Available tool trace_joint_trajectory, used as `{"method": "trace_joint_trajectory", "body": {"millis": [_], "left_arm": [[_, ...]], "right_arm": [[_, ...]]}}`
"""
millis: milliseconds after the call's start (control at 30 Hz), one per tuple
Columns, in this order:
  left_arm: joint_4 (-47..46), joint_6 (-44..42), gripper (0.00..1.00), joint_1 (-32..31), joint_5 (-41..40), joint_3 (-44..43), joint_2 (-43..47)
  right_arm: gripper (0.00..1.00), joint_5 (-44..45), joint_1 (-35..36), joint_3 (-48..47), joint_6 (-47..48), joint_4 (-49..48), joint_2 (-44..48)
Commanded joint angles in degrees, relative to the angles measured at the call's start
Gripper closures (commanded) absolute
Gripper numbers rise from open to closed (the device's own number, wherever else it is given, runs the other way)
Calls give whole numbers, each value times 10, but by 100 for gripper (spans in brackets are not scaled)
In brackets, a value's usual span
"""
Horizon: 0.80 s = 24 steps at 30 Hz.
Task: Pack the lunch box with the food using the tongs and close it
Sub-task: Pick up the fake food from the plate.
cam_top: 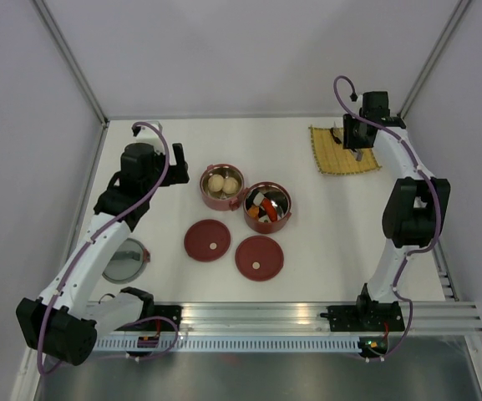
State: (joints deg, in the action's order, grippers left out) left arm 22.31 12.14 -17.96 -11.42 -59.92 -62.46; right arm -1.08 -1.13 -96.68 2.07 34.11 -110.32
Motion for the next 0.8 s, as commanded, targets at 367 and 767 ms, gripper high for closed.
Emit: {"method": "trace_joint_trajectory", "body": {"millis": [367,767], "left_arm": [[-9,-13,0,2,3,-9,-8],[-9,-15,0,2,3,-10,-10]], "right_arm": [[51,-36,-14,-61,34,-13,-49],[50,-25,-14,-82,38,3,-75]]}}
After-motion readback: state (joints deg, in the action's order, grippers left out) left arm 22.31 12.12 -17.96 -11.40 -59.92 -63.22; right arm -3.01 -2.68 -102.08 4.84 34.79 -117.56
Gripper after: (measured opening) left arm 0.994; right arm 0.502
